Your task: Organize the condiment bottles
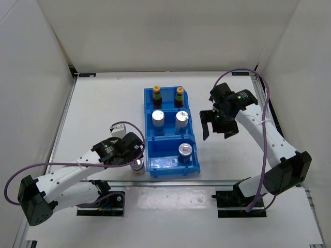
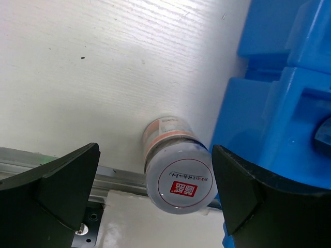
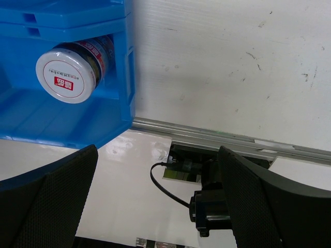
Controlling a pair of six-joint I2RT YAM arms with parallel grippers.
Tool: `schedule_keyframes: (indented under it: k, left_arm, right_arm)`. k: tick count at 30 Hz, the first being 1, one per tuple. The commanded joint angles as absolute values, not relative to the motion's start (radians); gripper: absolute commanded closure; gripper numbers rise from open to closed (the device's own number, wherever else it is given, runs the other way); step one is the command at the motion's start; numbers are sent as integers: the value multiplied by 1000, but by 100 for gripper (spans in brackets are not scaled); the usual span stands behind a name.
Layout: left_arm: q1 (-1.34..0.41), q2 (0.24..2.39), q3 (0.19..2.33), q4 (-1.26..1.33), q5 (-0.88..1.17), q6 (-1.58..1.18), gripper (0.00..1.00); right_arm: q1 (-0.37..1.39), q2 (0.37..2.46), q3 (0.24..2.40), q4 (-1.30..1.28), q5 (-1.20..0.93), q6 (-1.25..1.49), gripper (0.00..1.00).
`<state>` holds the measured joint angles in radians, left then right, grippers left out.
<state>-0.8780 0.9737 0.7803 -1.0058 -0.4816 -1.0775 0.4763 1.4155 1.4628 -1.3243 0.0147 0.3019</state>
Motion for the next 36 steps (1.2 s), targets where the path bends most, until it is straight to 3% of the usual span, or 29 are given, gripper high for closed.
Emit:
schedule_keyframes:
  k: [1,12,16,21,34,36]
  left_arm:
    - [-871,998,779,-993,-465,-1074,0]
    - [-871,1065,712,-884,-364,-1055,0]
    - [-862,1083,712,-884,-344,-1055,4]
    - [-862,1065,762,-884,-301,-1022,9]
    - [-853,1034,753,-884,-161,-1045,7]
    - [-853,1022,753,-884,-152,-1045,11]
  right_arm:
    - [474,1416,1476,-1312,0,287,0]
    - [474,1416,1467,-1302,-9,287,0]
    - [474,1416,1466,-1302,-9,287,0]
    - [474,1416,1448,-1292,-9,287,0]
    - [474,1425,1401,-1250,-58,296,0]
    - [474,1416,1401,-1250,-58,296,0]
